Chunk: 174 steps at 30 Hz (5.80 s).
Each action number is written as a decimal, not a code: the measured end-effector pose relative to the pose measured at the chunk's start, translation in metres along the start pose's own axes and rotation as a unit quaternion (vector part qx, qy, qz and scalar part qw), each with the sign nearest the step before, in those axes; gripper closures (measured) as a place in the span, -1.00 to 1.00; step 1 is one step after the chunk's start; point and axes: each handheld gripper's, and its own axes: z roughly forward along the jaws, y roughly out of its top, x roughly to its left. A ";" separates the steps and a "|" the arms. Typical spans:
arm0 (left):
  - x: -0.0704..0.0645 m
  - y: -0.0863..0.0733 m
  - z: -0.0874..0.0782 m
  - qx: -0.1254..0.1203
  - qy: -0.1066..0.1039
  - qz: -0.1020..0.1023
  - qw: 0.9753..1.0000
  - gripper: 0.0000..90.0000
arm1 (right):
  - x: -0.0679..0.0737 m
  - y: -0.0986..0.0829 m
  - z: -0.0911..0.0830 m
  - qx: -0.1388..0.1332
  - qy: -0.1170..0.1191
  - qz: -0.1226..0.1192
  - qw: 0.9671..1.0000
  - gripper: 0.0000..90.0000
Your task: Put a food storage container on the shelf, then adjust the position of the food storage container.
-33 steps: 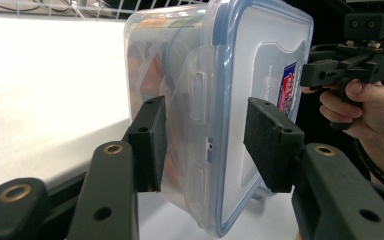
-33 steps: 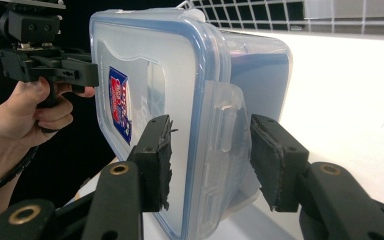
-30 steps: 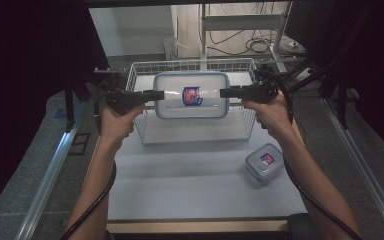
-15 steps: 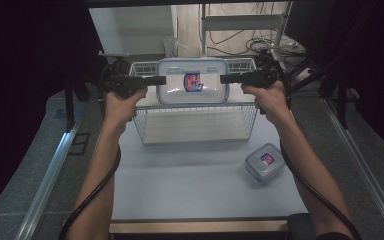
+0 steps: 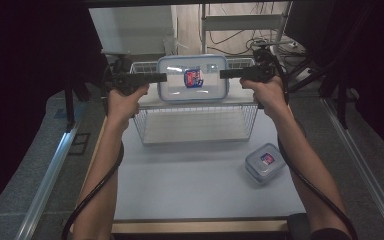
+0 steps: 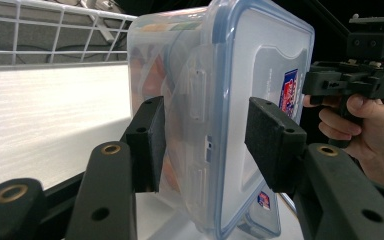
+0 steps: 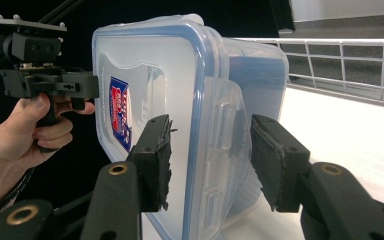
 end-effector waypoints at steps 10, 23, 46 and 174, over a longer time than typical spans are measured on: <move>0.004 0.003 0.005 -0.003 0.008 -0.008 1.000 0.11 | -0.004 0.004 0.008 -0.003 -0.013 0.009 1.000 0.06; 0.004 0.010 0.007 -0.004 0.046 0.004 0.999 0.14 | -0.006 0.005 0.013 -0.016 -0.028 0.008 0.999 -0.02; -0.017 -0.032 -0.026 -0.062 0.079 0.149 0.984 -0.56 | 0.024 -0.024 -0.023 -0.035 -0.079 -0.116 0.989 0.62; -0.021 -0.282 -0.029 0.055 0.182 0.252 0.949 -0.93 | -0.074 -0.243 -0.111 0.059 -0.317 -0.059 0.945 0.99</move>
